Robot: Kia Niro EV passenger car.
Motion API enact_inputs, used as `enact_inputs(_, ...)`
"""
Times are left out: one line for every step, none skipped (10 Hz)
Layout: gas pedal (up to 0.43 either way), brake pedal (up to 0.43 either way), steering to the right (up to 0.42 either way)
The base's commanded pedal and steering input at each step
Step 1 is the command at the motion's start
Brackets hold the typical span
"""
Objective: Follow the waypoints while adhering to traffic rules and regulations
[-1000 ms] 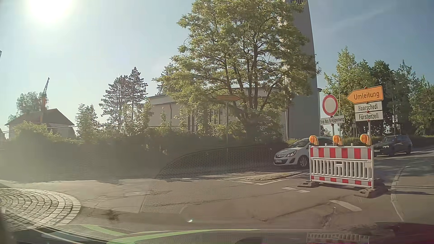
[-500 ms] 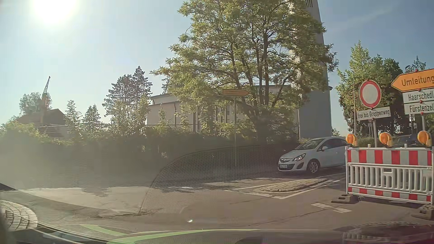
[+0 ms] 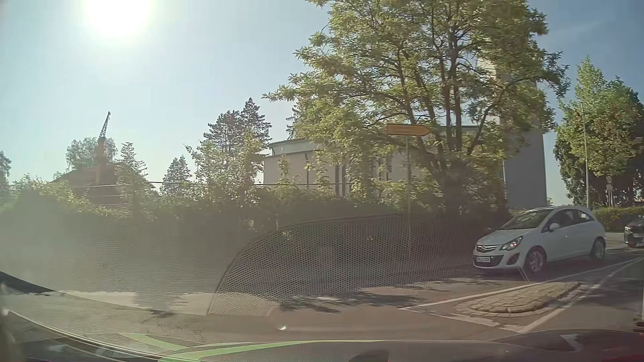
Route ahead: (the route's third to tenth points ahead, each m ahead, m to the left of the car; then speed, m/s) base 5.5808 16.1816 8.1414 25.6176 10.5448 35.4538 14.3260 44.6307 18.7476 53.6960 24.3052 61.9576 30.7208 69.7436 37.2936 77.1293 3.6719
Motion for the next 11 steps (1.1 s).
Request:
enact_inputs(0.047, 0.0, -0.466)
enact_inputs(0.047, 0.0, -0.524)
enact_inputs(0.047, 0.0, -0.565)
enact_inputs(0.047, 0.0, -0.601)
enact_inputs(0.047, 0.0, -0.63)
enact_inputs(0.047, 0.0, -0.64)
enact_inputs(0.047, 0.0, -0.64)
enact_inputs(0.047, 0.0, -0.64)
enact_inputs(0.047, 0.0, -0.641)
enact_inputs(0.047, 0.0, -0.644)
enact_inputs(0.047, 0.0, -0.644)
